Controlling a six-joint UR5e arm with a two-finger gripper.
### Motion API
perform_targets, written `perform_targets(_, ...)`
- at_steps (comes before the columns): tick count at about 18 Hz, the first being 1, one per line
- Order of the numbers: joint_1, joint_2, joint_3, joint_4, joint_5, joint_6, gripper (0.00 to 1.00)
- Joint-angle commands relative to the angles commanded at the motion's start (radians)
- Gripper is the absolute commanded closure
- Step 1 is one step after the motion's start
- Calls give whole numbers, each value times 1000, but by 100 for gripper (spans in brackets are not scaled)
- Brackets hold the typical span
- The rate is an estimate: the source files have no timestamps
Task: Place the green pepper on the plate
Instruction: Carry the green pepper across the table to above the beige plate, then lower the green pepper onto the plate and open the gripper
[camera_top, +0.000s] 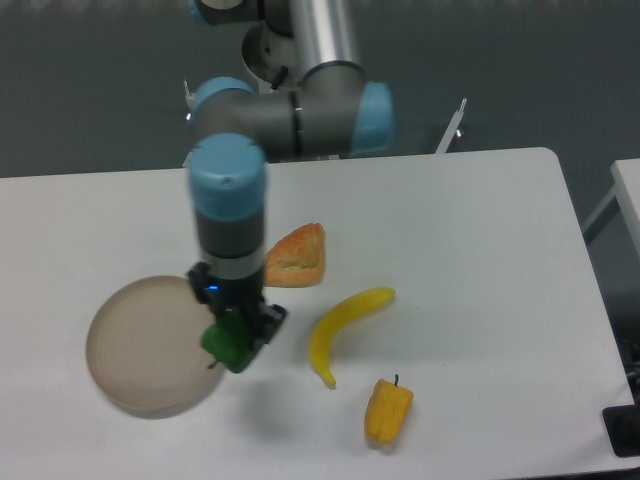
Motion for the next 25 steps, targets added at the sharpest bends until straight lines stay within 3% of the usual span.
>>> perform_targets(4,-22,-2,-92,109,-20,-52,60)
perform_targets(8,-28,-21,-138,172,-52,-54,60)
perform_targets(25,-58,-64,-172,177,-74,-129,60)
